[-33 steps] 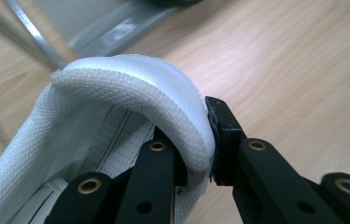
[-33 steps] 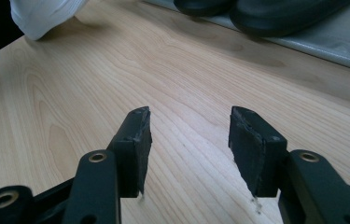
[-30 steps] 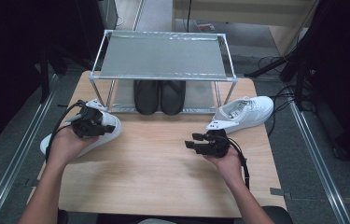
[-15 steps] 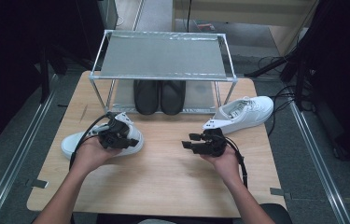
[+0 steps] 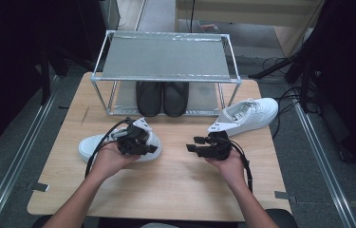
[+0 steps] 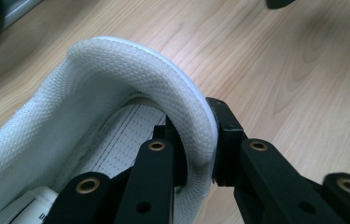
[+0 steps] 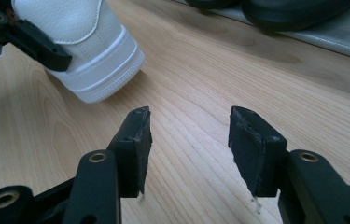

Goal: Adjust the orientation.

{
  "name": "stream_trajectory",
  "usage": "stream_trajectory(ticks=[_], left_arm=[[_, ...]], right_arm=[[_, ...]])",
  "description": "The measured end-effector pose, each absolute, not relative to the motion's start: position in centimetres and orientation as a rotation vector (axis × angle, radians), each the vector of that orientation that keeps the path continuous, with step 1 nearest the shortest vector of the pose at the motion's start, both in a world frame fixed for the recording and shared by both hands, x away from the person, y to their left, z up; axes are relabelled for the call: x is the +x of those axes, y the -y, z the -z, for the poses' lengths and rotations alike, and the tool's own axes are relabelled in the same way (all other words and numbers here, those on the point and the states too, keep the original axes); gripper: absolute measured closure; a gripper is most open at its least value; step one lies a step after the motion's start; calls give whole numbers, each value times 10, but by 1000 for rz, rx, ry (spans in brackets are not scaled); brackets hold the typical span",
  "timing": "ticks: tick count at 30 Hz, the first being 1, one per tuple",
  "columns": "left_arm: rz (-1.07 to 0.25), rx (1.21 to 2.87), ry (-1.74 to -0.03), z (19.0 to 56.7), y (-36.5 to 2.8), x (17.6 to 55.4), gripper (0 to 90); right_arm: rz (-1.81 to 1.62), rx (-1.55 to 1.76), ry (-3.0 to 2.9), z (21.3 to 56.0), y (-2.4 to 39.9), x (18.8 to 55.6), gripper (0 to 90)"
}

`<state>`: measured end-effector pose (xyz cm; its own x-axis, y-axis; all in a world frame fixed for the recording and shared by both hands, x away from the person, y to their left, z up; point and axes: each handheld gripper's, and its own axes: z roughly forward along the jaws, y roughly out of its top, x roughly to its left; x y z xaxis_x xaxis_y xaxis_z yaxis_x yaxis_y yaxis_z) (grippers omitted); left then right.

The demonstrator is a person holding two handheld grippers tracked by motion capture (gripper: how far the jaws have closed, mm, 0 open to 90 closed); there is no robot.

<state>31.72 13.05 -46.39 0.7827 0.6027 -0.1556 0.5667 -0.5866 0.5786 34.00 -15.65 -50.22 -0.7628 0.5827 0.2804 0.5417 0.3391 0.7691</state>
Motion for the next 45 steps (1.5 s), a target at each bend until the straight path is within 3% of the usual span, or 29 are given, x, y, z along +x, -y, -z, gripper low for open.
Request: stream_trajectory(ticks=[15,23,29,45], left_arm=[[-40,2376,-841,484,-111,324,769],[-25,2331,-836,474,-120,323,647],[-49,2301,-808,464,-126,319,476],[-101,2216,-830,442,-154,313,407]], right_arm=[[-1406,1074,-2531,505,162,334,499],[-1401,1089,-2519,505,166,331,498],[-1391,1086,-2517,505,166,330,496],[-1386,1067,-2534,505,163,330,493]])
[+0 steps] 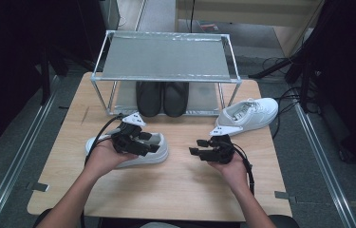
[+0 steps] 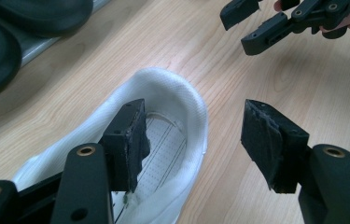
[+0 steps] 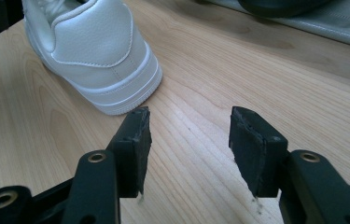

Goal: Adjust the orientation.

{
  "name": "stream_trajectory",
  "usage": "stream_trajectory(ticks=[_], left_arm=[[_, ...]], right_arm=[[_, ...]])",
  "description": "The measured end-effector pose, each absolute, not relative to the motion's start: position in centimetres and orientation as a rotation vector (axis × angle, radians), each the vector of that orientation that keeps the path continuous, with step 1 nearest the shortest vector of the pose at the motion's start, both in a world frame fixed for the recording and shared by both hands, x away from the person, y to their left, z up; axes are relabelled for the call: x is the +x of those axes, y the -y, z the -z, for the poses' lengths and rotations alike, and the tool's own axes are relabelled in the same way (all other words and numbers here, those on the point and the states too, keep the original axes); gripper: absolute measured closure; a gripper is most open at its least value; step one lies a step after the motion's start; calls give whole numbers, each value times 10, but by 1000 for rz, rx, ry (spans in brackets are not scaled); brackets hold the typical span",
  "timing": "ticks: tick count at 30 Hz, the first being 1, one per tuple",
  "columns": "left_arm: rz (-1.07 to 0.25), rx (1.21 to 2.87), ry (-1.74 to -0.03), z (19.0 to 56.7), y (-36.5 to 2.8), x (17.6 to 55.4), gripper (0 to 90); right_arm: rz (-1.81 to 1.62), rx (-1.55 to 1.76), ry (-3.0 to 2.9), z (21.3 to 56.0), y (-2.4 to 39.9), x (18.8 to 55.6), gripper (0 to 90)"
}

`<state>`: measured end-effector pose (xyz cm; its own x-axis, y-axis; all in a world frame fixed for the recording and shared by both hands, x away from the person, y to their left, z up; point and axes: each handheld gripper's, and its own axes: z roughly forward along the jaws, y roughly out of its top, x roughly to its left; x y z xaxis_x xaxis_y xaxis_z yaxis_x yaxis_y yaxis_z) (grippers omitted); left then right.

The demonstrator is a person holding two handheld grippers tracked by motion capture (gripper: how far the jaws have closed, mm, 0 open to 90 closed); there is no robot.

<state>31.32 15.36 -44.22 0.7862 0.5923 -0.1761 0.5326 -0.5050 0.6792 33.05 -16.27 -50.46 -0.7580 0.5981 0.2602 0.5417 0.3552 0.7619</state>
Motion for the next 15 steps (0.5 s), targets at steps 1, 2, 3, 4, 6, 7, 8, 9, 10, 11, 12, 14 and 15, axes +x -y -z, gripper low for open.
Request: stream_trajectory(ticks=[1,2,3,4,6,7,8,9,10,11,12,14,15], left_arm=[[-100,2215,-833,442,-155,313,405],[-104,2214,-838,441,-156,312,405],[-111,2205,-846,441,-158,312,404],[-113,2204,-849,441,-160,311,404],[-117,2200,-858,441,-163,310,404],[-119,2197,-865,441,-165,309,402],[-123,2198,-867,441,-167,308,402],[-124,2194,-873,441,-168,307,402],[-124,2193,-879,441,-170,306,402],[-130,2190,-888,442,-172,305,402],[-131,2188,-893,442,-173,304,401],[-137,2180,-909,443,-177,301,401],[-136,2182,-914,444,-178,300,401]], right_arm=[[-1385,1066,-2538,505,162,331,493],[-1384,1063,-2540,505,161,331,492],[-1381,1064,-2545,505,160,332,492],[-1383,1056,-2547,505,159,332,492],[-1379,1047,-2556,505,157,333,492],[-1382,1050,-2558,505,155,334,492],[-1384,1044,-2560,505,154,334,492],[-1381,1039,-2565,505,153,335,492],[-1386,1034,-2568,505,151,336,492],[-1382,1027,-2571,505,150,336,492],[-1383,1025,-2575,505,148,337,492],[-1382,1016,-2585,505,145,338,492],[-1385,1008,-2588,505,143,339,492]])
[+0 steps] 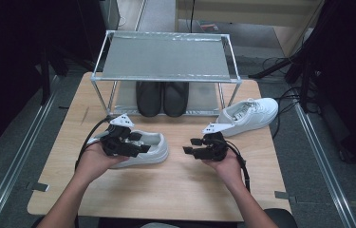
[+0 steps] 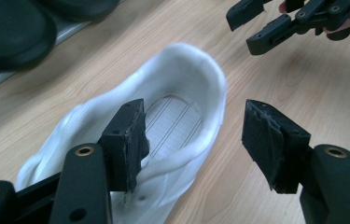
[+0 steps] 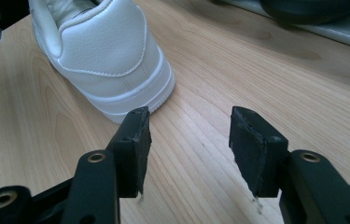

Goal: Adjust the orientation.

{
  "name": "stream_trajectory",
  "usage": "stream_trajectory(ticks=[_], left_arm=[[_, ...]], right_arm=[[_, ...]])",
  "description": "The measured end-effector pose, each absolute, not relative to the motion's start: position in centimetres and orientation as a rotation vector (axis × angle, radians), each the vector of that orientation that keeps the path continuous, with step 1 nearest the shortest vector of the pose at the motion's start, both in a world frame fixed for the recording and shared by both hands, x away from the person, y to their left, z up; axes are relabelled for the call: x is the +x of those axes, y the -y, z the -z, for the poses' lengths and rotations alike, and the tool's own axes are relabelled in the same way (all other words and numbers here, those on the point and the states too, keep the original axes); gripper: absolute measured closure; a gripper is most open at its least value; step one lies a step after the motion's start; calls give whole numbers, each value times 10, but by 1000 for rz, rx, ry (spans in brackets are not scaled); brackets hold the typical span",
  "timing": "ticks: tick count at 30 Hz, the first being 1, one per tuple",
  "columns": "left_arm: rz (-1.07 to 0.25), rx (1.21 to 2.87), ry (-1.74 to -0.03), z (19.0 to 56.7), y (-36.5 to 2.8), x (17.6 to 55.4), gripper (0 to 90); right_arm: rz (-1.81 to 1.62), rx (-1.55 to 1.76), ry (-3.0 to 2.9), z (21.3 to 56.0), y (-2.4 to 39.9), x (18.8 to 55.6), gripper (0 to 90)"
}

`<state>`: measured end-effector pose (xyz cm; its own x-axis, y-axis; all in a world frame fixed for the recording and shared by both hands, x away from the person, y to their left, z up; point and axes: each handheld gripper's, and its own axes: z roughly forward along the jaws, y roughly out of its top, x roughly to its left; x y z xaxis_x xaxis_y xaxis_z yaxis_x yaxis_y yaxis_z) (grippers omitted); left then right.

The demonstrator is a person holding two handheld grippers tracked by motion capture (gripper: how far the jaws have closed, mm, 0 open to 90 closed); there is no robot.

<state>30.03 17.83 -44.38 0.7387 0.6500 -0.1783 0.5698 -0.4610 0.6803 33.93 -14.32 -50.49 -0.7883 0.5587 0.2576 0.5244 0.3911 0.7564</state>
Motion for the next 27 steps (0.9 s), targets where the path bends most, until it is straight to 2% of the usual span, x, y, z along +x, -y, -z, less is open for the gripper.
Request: stream_trajectory(ticks=[15,19,22,23,27], left_arm=[[-202,2127,-980,444,-200,278,397],[-214,2106,-997,449,-208,271,428],[-212,2085,-1027,452,-214,267,511],[-213,2091,-1043,453,-216,266,564],[-229,2088,-1060,460,-222,259,763]], right_arm=[[-1385,942,-2636,505,117,351,504],[-1382,927,-2635,505,111,355,520],[-1369,920,-2634,505,107,358,561],[-1371,916,-2631,505,106,359,583],[-1387,936,-2634,502,101,362,736]])
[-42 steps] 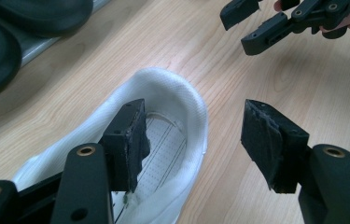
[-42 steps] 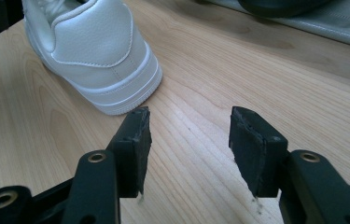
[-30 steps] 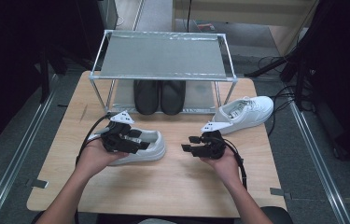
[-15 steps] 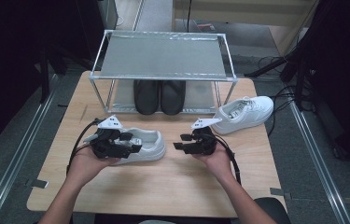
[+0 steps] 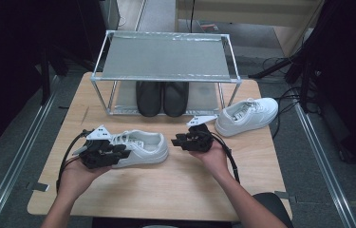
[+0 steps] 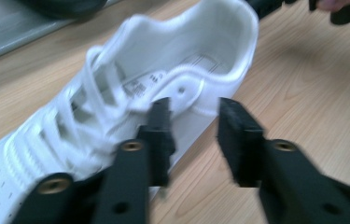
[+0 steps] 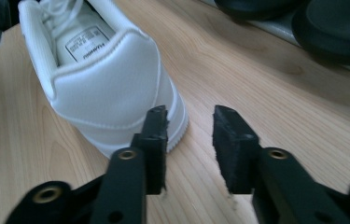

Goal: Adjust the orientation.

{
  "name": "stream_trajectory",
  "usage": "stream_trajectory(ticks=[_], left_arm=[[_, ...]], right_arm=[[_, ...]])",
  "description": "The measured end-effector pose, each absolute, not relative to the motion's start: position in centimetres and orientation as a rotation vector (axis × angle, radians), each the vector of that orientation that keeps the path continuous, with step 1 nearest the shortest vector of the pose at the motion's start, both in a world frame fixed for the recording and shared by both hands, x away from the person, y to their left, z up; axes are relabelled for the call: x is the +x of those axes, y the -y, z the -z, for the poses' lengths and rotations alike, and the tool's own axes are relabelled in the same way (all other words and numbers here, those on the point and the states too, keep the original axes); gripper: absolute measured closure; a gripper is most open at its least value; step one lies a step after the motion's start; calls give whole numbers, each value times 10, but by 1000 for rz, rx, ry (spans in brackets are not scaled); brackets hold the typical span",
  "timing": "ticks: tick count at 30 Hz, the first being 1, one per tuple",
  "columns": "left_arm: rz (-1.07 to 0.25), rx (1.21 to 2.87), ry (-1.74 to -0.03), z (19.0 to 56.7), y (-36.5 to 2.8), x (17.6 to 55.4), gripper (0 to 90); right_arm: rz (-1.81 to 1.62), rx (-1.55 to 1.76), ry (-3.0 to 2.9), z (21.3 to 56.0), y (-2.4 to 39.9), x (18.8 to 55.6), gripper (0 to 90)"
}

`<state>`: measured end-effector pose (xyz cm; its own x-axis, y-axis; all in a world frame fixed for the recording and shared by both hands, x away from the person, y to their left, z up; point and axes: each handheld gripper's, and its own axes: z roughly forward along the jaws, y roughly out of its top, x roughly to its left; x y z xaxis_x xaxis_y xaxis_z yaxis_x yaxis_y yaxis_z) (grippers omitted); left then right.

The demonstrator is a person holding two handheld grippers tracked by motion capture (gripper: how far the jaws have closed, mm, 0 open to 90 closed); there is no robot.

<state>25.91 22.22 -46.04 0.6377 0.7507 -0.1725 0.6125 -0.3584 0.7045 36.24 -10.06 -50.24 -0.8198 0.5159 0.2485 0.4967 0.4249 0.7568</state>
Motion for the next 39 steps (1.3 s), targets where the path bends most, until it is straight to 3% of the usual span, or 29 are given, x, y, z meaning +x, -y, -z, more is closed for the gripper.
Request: stream_trajectory(ticks=[2,4,17,39], left_arm=[[-235,2092,-1070,466,-225,258,900],[-198,2101,-1098,468,-229,262,900],[-191,2119,-1122,489,-234,272,900],[-159,2077,-1166,490,-255,266,900]], right_arm=[[-1382,915,-2632,502,97,362,833],[-1389,902,-2612,503,93,362,900],[-1437,888,-2619,504,78,362,900],[-1428,829,-2706,503,71,336,900]])
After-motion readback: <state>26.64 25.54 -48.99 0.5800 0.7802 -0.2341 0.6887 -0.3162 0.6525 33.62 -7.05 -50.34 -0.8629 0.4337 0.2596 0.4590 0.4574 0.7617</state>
